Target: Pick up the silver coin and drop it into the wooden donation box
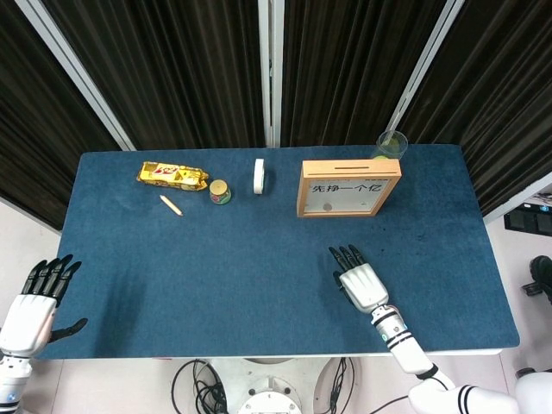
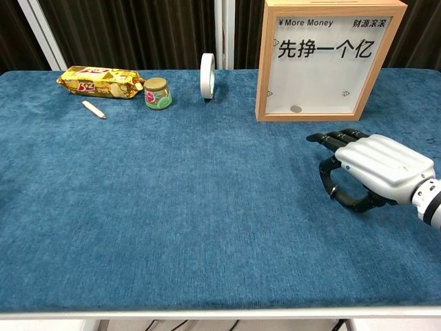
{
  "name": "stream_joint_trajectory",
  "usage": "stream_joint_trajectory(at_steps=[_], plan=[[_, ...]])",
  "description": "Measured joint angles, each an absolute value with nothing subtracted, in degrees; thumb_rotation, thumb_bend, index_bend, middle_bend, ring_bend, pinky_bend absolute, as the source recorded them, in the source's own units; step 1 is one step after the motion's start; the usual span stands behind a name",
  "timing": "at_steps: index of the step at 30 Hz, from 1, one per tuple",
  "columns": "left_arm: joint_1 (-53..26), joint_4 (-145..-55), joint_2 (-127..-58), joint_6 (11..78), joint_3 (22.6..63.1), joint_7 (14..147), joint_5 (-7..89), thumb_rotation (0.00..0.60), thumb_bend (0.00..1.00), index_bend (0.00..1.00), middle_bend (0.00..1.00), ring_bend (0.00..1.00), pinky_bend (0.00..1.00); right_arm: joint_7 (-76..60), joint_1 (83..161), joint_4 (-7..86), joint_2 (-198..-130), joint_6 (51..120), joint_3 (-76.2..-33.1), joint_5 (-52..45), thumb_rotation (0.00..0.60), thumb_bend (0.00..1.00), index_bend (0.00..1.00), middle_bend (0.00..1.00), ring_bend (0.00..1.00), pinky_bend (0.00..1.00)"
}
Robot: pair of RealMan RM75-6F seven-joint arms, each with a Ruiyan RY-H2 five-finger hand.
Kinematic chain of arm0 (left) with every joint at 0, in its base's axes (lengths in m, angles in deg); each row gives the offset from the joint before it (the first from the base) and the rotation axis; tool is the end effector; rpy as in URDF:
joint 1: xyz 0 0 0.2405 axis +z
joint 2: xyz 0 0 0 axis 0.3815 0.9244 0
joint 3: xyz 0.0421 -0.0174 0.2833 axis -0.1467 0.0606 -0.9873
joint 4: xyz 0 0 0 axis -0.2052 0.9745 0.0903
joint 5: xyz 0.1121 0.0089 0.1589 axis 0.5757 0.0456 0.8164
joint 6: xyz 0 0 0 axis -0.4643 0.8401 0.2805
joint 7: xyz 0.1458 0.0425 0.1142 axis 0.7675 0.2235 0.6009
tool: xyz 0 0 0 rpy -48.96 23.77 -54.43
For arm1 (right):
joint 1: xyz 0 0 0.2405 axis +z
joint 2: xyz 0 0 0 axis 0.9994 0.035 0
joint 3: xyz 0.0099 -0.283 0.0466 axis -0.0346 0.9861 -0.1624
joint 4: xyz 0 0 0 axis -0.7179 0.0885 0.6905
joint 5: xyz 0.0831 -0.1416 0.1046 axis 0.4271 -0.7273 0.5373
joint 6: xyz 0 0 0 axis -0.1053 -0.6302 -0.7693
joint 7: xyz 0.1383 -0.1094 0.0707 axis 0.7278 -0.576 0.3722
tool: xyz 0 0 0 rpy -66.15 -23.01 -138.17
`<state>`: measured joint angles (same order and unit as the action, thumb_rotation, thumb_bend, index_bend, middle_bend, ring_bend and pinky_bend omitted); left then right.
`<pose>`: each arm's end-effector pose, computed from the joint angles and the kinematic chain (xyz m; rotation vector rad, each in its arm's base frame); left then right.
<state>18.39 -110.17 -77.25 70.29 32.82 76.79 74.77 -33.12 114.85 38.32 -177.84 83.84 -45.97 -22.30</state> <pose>-0.3358 0.2071 0.1635 -1.5233 -0.8282 -0.9470 -0.2397 -0.3158 -0.0661 1.9438 -0.7519 0.7651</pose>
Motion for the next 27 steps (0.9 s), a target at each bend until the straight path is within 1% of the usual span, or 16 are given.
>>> stream_joint_trajectory(at_steps=[4,20,27], plan=[[18.41,-110.09,-77.23,70.40,32.82,76.59,74.81,0.600,0.11,0.07,0.00,0.00,0.00,-33.14,114.86,38.48,-177.80,83.95,-45.98,-22.33,0.600,0.38,0.61,0.00,0.00,0.00],[18.39,-110.27,-77.10,70.47,32.79,76.59,74.93,0.600,0.11,0.07,0.00,0.00,0.00,-32.70,114.92,38.80,-177.54,83.94,-45.83,-22.58,0.600,0.37,0.55,0.00,0.00,0.00],[18.27,-110.50,-77.07,70.31,32.78,76.82,74.98,0.600,0.11,0.07,0.00,0.00,0.00,-32.22,114.94,39.17,-177.09,84.08,-45.69,-22.96,0.600,0.37,0.51,0.00,0.00,0.00]])
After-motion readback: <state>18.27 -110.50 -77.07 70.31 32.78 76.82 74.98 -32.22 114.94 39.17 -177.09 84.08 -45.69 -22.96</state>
